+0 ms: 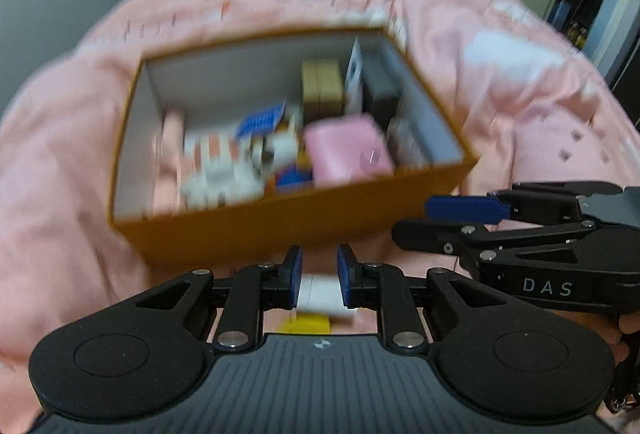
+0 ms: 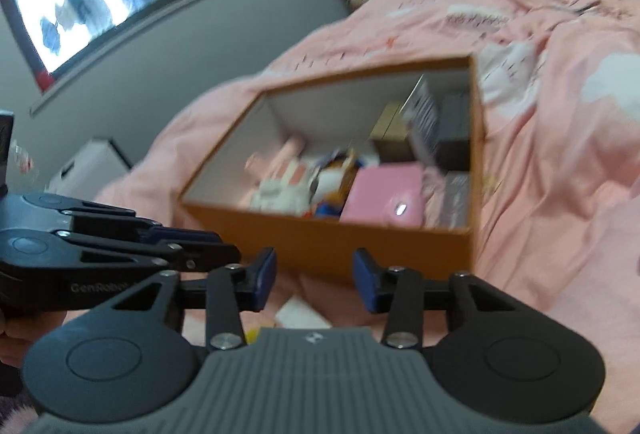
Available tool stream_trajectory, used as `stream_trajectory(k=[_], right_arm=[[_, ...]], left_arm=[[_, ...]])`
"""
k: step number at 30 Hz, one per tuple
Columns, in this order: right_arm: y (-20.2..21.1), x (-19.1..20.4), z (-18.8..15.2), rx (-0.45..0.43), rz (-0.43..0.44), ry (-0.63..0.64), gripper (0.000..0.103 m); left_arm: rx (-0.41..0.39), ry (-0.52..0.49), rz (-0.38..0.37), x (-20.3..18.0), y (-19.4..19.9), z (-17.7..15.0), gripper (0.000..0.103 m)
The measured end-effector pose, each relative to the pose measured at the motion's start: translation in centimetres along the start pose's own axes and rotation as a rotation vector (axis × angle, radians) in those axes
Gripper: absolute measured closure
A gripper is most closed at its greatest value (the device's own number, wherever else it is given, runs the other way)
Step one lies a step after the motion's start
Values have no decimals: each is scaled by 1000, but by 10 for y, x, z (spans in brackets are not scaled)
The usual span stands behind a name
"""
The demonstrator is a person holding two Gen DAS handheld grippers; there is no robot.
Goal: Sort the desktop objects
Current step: 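Withdraw both tools from the box toward the tape measure and charger, then grasp the yellow tape measure with the left tool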
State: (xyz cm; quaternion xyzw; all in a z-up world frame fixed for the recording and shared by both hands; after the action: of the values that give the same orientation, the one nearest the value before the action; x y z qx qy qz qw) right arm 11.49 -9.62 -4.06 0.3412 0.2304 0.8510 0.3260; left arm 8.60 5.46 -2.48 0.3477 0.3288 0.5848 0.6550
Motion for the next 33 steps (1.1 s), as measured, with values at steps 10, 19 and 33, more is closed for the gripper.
stream_trajectory(k=[10, 19, 33], right_arm=[[-49, -2, -29, 207, 32, 60, 64], [-63, -6, -38, 258, 1, 90, 64], [-68, -4, -41, 254, -12, 112, 64]], left_arm=[[202, 236, -49, 32, -47, -46, 66], [278, 361, -91, 42, -68, -71, 54], [278, 462, -154, 50, -74, -89, 45]])
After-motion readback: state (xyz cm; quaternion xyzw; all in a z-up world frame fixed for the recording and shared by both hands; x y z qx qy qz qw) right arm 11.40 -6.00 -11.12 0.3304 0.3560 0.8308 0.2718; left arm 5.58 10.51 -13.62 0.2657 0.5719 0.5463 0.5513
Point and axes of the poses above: each gripper's, at about its wrist camera, not at the fingertips, and y roughly against the way its jaws point, x to its left, z to its top, the point moved 4 cm from there along -y, roughly the way its jaws point, and after that the axes turned 6 degrees about -y, right-handed, at the moved point
